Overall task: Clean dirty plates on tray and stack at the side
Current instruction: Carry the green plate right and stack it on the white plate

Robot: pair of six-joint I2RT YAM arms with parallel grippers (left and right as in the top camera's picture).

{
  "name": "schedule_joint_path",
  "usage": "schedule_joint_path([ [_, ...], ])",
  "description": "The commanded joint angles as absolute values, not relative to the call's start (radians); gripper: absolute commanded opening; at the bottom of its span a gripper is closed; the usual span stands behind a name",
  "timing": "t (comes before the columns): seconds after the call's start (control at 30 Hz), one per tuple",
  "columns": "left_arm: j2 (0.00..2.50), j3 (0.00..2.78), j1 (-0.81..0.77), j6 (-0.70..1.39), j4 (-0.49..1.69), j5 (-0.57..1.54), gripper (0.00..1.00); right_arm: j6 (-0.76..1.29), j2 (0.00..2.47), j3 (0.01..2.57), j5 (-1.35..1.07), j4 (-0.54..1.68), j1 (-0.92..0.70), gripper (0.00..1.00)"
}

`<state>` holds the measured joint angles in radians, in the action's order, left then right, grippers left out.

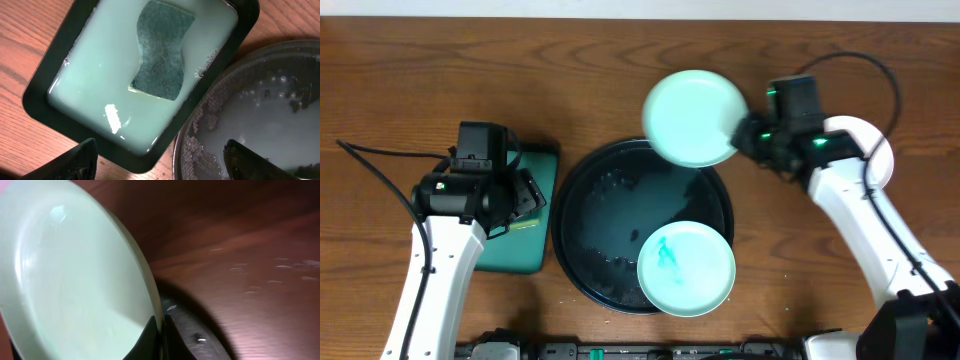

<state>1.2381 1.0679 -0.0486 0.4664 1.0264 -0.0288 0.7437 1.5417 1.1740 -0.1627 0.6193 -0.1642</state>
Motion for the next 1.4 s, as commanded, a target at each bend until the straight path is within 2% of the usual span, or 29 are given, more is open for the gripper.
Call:
schedule_joint_path([
  [0.0,1.235,1.061,-0.052,0.449,1.032,-0.034,0.81,0.756,1.524,1.175,-0.182,0.671,-0.022,0.01],
  [0.27,1.235,1.061,-0.052,0.449,1.032,-0.034,0.81,0.676,1.525,1.175,-0.123,0.764,0.318,0.01],
  [0.47,1.235,1.061,-0.052,0.449,1.032,-0.034,0.81,0.676,1.533,1.174,-0.056,0.79,0.494,0.01],
  [0.7,1.235,1.061,-0.052,0.449,1.031,-0.034,0.81,0.665,1.622,1.174,0.003,0.801,0.577,0.01],
  [1.13,1.235,1.061,-0.052,0.449,1.031,-0.034,0.81,0.656,1.811,1.174,-0.041,0.753,0.575,0.02],
  [1.2,1.235,1.061,-0.052,0.449,1.031,-0.034,0.81,0.623,1.81,1.174,-0.079,0.736,0.575,0.11],
  [1.3,1.235,1.061,-0.052,0.449,1.031,-0.034,0.81,0.575,1.81,1.176,-0.144,0.712,0.574,0.45],
  [1.37,1.235,1.061,-0.052,0.449,1.031,-0.034,0.81,0.566,1.81,1.176,-0.167,0.707,0.574,0.46],
])
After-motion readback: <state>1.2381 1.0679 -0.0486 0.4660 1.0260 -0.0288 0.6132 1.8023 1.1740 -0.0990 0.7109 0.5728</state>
